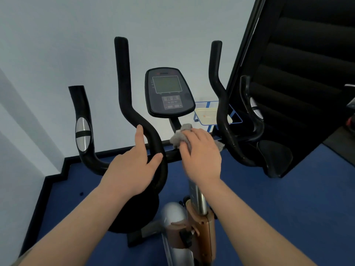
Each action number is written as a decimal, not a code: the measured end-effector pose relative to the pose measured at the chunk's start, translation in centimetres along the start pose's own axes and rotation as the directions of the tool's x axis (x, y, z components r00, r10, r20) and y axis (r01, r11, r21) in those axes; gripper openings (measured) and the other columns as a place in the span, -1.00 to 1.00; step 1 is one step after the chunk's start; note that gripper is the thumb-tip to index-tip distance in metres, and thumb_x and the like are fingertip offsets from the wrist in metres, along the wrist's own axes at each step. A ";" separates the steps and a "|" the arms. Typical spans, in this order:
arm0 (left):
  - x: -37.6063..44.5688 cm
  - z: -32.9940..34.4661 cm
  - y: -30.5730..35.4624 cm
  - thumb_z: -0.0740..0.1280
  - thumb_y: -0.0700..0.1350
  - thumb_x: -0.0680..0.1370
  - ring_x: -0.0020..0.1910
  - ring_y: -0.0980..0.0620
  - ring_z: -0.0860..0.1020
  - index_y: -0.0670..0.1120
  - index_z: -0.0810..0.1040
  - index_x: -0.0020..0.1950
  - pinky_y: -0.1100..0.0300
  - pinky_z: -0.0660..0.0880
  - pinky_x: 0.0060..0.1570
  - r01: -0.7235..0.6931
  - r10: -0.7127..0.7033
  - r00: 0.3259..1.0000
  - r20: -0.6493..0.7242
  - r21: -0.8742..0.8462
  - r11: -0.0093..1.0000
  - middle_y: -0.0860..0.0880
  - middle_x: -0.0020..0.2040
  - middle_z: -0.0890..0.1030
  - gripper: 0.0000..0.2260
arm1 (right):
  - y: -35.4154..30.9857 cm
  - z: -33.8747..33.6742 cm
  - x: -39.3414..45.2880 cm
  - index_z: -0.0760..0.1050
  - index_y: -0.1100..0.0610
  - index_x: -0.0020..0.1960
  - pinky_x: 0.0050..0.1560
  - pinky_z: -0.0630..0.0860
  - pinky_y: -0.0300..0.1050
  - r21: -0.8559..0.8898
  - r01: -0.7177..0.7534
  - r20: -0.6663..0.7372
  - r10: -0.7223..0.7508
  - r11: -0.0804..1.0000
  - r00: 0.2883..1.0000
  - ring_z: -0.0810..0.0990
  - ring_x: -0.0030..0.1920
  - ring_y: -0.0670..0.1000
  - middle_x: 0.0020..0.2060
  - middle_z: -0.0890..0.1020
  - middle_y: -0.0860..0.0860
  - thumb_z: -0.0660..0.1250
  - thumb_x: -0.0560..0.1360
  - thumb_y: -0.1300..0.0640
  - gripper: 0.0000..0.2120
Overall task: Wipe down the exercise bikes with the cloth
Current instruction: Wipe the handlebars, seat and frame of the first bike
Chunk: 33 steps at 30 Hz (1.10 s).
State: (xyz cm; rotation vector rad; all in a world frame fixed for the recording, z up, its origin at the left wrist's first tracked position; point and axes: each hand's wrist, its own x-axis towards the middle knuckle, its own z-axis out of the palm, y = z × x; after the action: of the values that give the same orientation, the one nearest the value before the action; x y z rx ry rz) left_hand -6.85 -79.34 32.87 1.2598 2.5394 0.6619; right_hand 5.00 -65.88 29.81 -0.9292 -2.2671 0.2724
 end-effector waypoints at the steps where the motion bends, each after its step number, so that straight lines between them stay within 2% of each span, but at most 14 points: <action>1: -0.1 0.0 0.1 0.08 0.23 0.61 -0.25 0.03 0.55 0.11 -0.37 0.55 0.05 0.42 -0.19 -0.003 0.003 1.000 -0.005 0.002 1.000 0.10 -0.22 0.56 -0.27 | 0.0 0.1 -1.2 0.54 0.07 0.28 0.34 0.39 -0.05 0.009 0.010 -0.067 -0.010 1.000 0.998 0.41 0.34 0.05 0.26 0.54 0.02 0.26 0.57 0.11 -0.70; 4: -0.2 0.2 0.1 0.07 0.24 0.61 -0.19 -0.03 0.55 0.11 -0.39 0.54 0.02 0.43 -0.13 -0.012 0.012 1.000 -0.014 0.017 1.000 0.09 -0.19 0.54 -0.27 | 0.3 0.1 -4.6 0.49 0.06 0.36 0.43 0.29 -0.07 0.045 0.028 -0.161 -0.021 0.999 0.987 0.30 0.47 0.09 0.39 0.45 0.05 0.25 0.57 0.11 -0.63; 7: -0.1 0.3 -0.2 0.07 0.23 0.61 -0.18 -0.02 0.55 0.10 -0.40 0.54 0.02 0.43 -0.12 -0.013 0.013 1.000 -0.010 0.020 1.000 0.09 -0.13 0.56 -0.27 | 0.6 -0.4 -0.3 0.58 0.09 0.17 0.20 0.48 -0.03 0.033 -0.056 0.020 0.055 0.998 0.998 0.49 0.22 0.06 0.14 0.58 0.02 0.18 0.55 0.04 -0.70; 9: -0.2 0.1 -0.1 0.07 0.23 0.62 -0.21 0.00 0.56 0.09 -0.40 0.55 0.02 0.44 -0.14 -0.013 0.013 1.000 -0.001 0.012 1.000 0.08 -0.14 0.56 -0.26 | 0.6 -0.7 2.3 0.55 0.11 0.02 0.01 0.46 -0.05 -0.033 -0.098 0.135 0.102 0.995 0.986 0.51 0.04 0.05 -0.05 0.57 -0.01 0.15 0.55 0.02 -0.75; 10: -0.2 0.1 0.0 0.07 0.23 0.62 -0.21 0.00 0.56 0.09 -0.39 0.55 0.02 0.45 -0.14 -0.013 0.013 1.000 -0.003 0.011 1.000 0.08 -0.14 0.57 -0.26 | 0.5 -0.6 2.4 0.54 0.11 -0.01 0.00 0.44 -0.07 -0.031 -0.083 0.131 0.086 0.996 0.988 0.51 0.02 0.05 -0.07 0.56 -0.01 0.16 0.55 0.03 -0.78; 12: -0.3 0.0 0.1 0.08 0.23 0.62 -0.19 -0.02 0.56 0.09 -0.38 0.55 0.02 0.44 -0.13 -0.007 0.007 1.000 -0.007 0.019 1.000 0.07 -0.13 0.57 -0.26 | 0.2 -0.5 0.4 0.56 0.09 0.09 0.17 0.41 -0.08 0.024 -0.052 0.030 0.051 0.998 0.998 0.51 0.14 0.07 0.04 0.58 -0.01 0.21 0.56 0.07 -0.79; 15: -0.2 0.2 0.0 0.08 0.23 0.61 -0.20 -0.03 0.53 0.11 -0.39 0.54 0.04 0.38 -0.15 0.000 0.000 1.000 -0.019 0.027 1.000 0.08 -0.14 0.55 -0.27 | -0.2 -0.1 -3.5 0.54 0.10 0.31 0.41 0.30 0.00 0.070 -0.034 -0.157 0.045 0.997 0.987 0.41 0.38 0.11 0.30 0.52 0.07 0.23 0.56 0.10 -0.66; 20: 0.1 0.2 -0.2 0.09 0.23 0.61 -0.26 -0.02 0.54 0.11 -0.39 0.55 0.02 0.42 -0.20 0.009 -0.009 1.000 0.011 0.017 1.000 0.05 -0.24 0.55 -0.26 | 0.3 -0.4 2.1 0.57 0.14 0.01 0.13 0.43 0.01 -0.033 -0.050 0.101 0.053 0.998 0.993 0.53 -0.01 0.09 -0.09 0.59 0.03 0.16 0.57 0.10 -0.77; 22: -0.1 0.1 -0.1 0.08 0.23 0.61 -0.26 -0.03 0.55 0.10 -0.39 0.55 0.02 0.43 -0.22 0.010 -0.010 1.000 0.008 0.020 1.000 0.05 -0.27 0.54 -0.26 | 0.1 -0.3 1.0 0.58 0.14 0.07 0.13 0.46 0.00 -0.031 -0.047 0.025 0.047 0.998 0.999 0.54 0.06 0.09 -0.03 0.60 0.04 0.18 0.55 0.09 -0.76; 25: -0.2 0.2 0.1 0.06 0.24 0.61 -0.22 -0.05 0.55 0.10 -0.40 0.54 0.02 0.41 -0.19 -0.002 0.002 1.000 -0.008 0.044 0.999 0.06 -0.23 0.51 -0.26 | -0.3 -0.1 -3.3 0.57 0.09 0.27 0.34 0.39 0.01 0.014 -0.003 -0.137 0.004 1.000 0.991 0.44 0.35 0.12 0.24 0.56 0.07 0.19 0.55 0.06 -0.65; 27: -0.1 0.2 0.2 0.05 0.25 0.61 -0.19 -0.07 0.54 0.10 -0.42 0.54 0.03 0.38 -0.18 0.006 -0.005 1.000 -0.010 0.059 0.998 0.06 -0.23 0.48 -0.26 | 0.1 -0.3 -1.9 0.57 0.07 0.26 0.33 0.40 0.00 0.001 0.015 -0.046 -0.015 1.000 0.999 0.42 0.36 0.10 0.23 0.56 0.04 0.14 0.56 0.02 -0.62; 30: -0.2 0.0 0.2 0.06 0.23 0.63 -0.26 0.01 0.52 0.07 -0.42 0.54 0.04 0.39 -0.22 -0.004 0.004 1.000 -0.004 0.062 0.998 0.07 -0.25 0.49 -0.26 | 0.2 -0.6 2.4 0.57 0.03 0.13 0.09 0.43 -0.10 -0.067 -0.014 0.218 0.028 0.998 0.975 0.47 0.17 0.02 0.07 0.57 -0.03 0.11 0.57 0.01 -0.70; 31: -0.3 -0.1 0.3 0.06 0.23 0.63 -0.26 0.01 0.53 0.06 -0.41 0.55 0.04 0.40 -0.20 -0.005 0.005 1.000 -0.001 0.054 0.999 0.07 -0.24 0.51 -0.26 | 0.0 -0.7 2.7 0.57 0.03 0.10 0.05 0.42 -0.10 -0.099 -0.004 0.245 0.029 0.995 0.969 0.47 0.14 0.02 0.04 0.57 -0.04 0.11 0.57 0.01 -0.71; 33: -0.4 -0.1 0.3 0.06 0.22 0.63 -0.19 -0.04 0.55 0.06 -0.43 0.54 0.00 0.47 -0.09 -0.011 0.011 1.000 0.006 0.046 0.999 0.03 -0.16 0.56 -0.26 | -0.2 -0.7 1.7 0.56 0.07 0.14 0.11 0.41 -0.09 -0.148 0.044 0.187 -0.016 0.988 0.982 0.47 0.14 0.04 0.05 0.58 -0.02 0.13 0.58 0.02 -0.71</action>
State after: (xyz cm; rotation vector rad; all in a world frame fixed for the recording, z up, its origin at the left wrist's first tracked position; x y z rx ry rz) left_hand -6.39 -79.55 33.14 1.2896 2.5585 0.6041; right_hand 4.44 -64.89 31.30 -0.9813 -2.4994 0.1809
